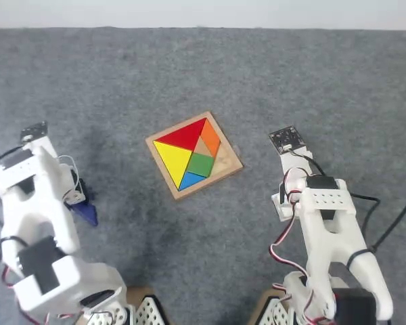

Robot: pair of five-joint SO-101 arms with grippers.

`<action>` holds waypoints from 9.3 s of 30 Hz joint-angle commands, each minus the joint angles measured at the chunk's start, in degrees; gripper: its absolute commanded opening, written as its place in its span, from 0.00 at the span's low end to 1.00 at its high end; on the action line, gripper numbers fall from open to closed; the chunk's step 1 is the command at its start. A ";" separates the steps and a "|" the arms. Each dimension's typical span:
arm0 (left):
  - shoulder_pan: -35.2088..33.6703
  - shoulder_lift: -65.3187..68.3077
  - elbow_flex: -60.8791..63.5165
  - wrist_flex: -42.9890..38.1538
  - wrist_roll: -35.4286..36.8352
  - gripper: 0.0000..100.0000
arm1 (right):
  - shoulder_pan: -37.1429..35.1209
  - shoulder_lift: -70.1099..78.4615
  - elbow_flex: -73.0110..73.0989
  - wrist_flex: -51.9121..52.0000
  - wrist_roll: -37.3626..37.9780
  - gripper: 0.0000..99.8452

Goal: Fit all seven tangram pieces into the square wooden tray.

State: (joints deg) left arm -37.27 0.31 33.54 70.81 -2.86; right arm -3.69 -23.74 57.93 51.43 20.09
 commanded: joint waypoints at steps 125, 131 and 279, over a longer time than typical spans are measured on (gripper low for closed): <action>-0.97 3.87 -1.19 -4.92 -12.66 0.35 | 0.04 -1.98 -0.18 -0.84 -0.26 0.01; -0.88 3.96 -1.01 -5.89 -12.75 0.35 | 0.04 -1.98 -0.18 -0.66 -0.26 0.01; -23.74 5.98 -35.21 9.32 -18.20 0.28 | -23.43 -1.10 -33.05 19.74 -5.89 0.01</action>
State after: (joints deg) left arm -55.21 -2.59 9.98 77.05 -21.67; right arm -18.37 -23.74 38.86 66.90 18.24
